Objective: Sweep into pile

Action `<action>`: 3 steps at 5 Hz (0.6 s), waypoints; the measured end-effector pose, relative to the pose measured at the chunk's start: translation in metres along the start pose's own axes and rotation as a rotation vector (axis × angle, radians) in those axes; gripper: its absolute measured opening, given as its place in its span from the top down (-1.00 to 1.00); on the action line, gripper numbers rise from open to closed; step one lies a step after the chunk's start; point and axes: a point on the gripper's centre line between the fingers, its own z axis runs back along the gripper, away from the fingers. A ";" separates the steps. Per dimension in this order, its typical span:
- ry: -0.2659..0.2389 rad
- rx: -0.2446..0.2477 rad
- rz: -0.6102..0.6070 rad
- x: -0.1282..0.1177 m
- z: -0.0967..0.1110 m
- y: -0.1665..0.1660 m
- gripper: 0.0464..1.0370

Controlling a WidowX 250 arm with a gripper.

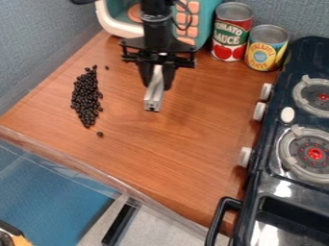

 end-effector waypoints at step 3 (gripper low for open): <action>0.042 0.029 0.266 0.033 -0.038 0.003 0.36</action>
